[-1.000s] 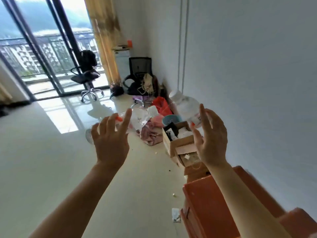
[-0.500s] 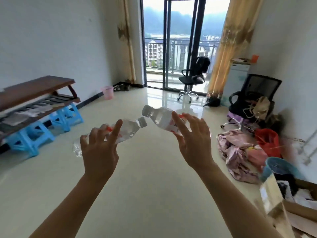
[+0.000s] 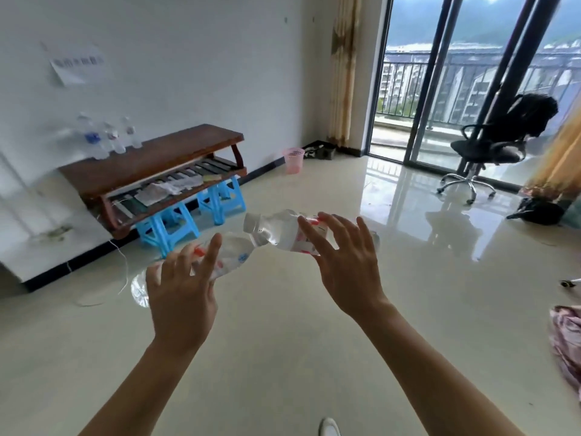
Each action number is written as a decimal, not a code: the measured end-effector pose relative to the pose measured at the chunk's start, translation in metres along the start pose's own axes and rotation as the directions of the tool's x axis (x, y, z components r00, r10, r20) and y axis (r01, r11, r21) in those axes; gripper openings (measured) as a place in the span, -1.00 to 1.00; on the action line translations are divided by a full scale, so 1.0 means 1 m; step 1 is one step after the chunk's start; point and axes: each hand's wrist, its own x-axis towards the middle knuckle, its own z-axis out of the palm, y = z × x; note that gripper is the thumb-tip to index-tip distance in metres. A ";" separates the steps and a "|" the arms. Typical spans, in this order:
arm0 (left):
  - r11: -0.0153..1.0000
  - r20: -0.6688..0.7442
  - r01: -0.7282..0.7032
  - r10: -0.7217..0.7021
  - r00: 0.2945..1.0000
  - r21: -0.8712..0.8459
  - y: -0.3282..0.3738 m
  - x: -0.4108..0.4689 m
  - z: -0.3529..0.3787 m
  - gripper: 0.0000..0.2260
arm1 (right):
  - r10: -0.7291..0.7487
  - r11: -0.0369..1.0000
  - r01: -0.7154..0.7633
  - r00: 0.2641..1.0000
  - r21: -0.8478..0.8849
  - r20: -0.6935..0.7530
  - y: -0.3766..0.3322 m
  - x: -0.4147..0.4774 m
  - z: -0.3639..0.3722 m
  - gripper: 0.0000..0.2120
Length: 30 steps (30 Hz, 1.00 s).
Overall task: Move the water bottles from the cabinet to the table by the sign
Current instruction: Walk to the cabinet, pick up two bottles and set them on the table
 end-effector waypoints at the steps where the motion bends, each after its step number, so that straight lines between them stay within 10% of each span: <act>1: 1.000 -0.012 0.019 -0.018 1.000 0.013 -0.006 0.011 0.015 -0.29 | 0.003 1.000 -0.003 1.000 0.016 0.000 0.006 0.010 0.021 -0.16; 12: 0.972 -0.019 0.156 -0.155 0.988 0.175 -0.116 0.217 0.168 -0.22 | -0.099 0.975 0.093 0.995 0.203 0.019 0.080 0.239 0.256 -0.17; 30: 0.920 -0.069 0.358 -0.351 0.934 0.157 -0.449 0.421 0.397 -0.19 | -0.246 0.920 0.208 0.966 0.332 0.075 -0.015 0.538 0.632 -0.06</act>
